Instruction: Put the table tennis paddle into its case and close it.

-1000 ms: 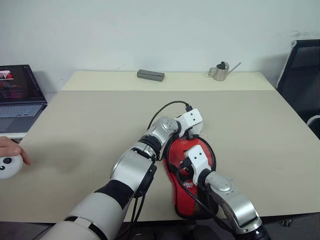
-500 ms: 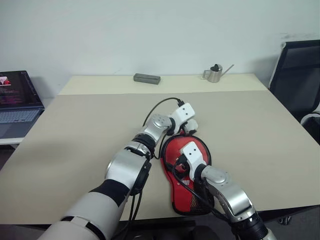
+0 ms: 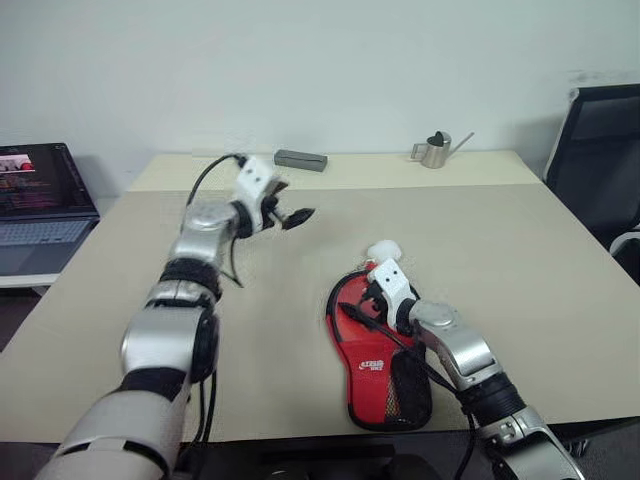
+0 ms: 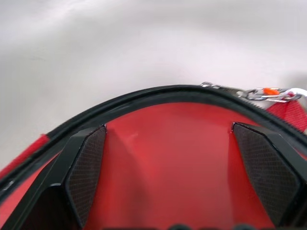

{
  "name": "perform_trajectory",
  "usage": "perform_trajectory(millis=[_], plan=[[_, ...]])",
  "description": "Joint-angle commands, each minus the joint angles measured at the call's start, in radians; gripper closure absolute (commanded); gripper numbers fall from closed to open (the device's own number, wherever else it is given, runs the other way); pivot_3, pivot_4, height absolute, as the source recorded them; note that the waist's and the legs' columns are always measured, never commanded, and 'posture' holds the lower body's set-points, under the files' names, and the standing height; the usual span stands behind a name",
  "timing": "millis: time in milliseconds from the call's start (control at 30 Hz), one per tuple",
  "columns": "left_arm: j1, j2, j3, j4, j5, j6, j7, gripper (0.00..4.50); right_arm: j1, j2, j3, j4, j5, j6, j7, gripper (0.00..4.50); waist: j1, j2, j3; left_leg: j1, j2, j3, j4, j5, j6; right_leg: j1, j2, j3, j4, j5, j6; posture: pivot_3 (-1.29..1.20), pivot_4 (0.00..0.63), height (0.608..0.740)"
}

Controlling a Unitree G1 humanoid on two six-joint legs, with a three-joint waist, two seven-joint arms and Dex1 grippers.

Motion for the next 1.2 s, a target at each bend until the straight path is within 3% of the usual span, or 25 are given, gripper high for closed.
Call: perform_trajectory(millis=[33, 133, 233, 333, 567, 867, 1000, 1200], plan=[[0.292, 0.082, 0.018, -0.521, -0.200, 0.291, -0.172, 0.02, 0.074, -0.110, -0.021, 0.078, 0.007, 0.068, 0.088, 0.00, 0.001, 0.003, 0.002, -0.001, 0.000, 0.000, 0.001, -0.001, 0.000, 0.000, -0.001, 0.001, 0.000, -0.001, -0.001, 0.00, 0.150, 0.740], [0.454, 0.111, 0.033, -0.779, -0.275, 0.436, -0.124, 0.02, 0.084, -0.189, -0.041, -0.018, 0.061, 0.083, 0.194, 0.00, 0.016, 0.003, 0.008, -0.007, -0.001, 0.000, 0.002, -0.004, 0.003, -0.004, -0.003, 0.005, 0.000, -0.001, -0.009, 0.00, 0.150, 0.740], [0.523, 0.116, 0.042, -0.908, -0.314, 0.512, -0.070, 0.02, 0.107, -0.257, -0.056, -0.110, 0.115, 0.107, 0.283, 0.00, 0.039, 0.000, 0.010, -0.020, -0.001, -0.006, 0.005, -0.004, 0.003, -0.014, -0.003, 0.001, 0.000, 0.000, -0.013, 0.00, 0.150, 0.740], [0.568, 0.138, 0.041, -0.979, -0.311, 0.514, -0.037, 0.02, 0.149, -0.314, -0.090, -0.260, 0.198, 0.162, 0.354, 0.00, 0.035, 0.001, 0.012, -0.032, -0.001, -0.004, 0.006, -0.004, 0.003, -0.021, -0.003, 0.002, 0.001, 0.000, -0.014, 0.00, 0.150, 0.740], [0.568, 0.181, -0.035, -1.075, -0.344, 0.522, -0.086, 0.02, 0.174, -0.414, -0.192, -0.432, 0.329, 0.233, 0.417, 0.00, 0.024, 0.002, 0.031, -0.036, -0.001, 0.000, 0.005, -0.005, 0.002, -0.027, -0.002, 0.003, 0.000, 0.000, -0.015, 0.00, 0.150, 0.740], [0.539, 0.177, -0.136, -1.120, -0.368, 0.543, -0.116, 0.02, 0.131, -0.552, -0.328, -0.412, 0.390, 0.269, 0.438, 0.00, 0.026, 0.002, 0.038, -0.049, -0.001, 0.001, 0.007, -0.003, -0.001, -0.039, -0.002, 0.002, 0.001, 0.001, -0.016, 0.00, 0.150, 0.740], [0.495, 0.088, -0.194, -1.088, -0.394, 0.579, -0.095, 0.02, 0.106, -0.615, -0.365, -0.342, 0.374, 0.224, 0.459, 0.00, 0.029, 0.000, 0.044, -0.050, -0.001, 0.001, 0.008, -0.003, -0.002, -0.039, -0.002, 0.002, 0.001, 0.001, -0.016, 0.00, 0.150, 0.740], [0.457, 0.013, -0.327, -0.979, -0.279, 0.443, -0.101, 0.02, 0.063, -0.641, -0.376, -0.285, 0.360, 0.185, 0.455, 0.00, 0.027, 0.000, 0.045, -0.051, -0.001, 0.003, 0.011, -0.002, -0.002, -0.039, -0.001, 0.002, 0.002, 0.001, -0.016, 0.00, 0.150, 0.740]])
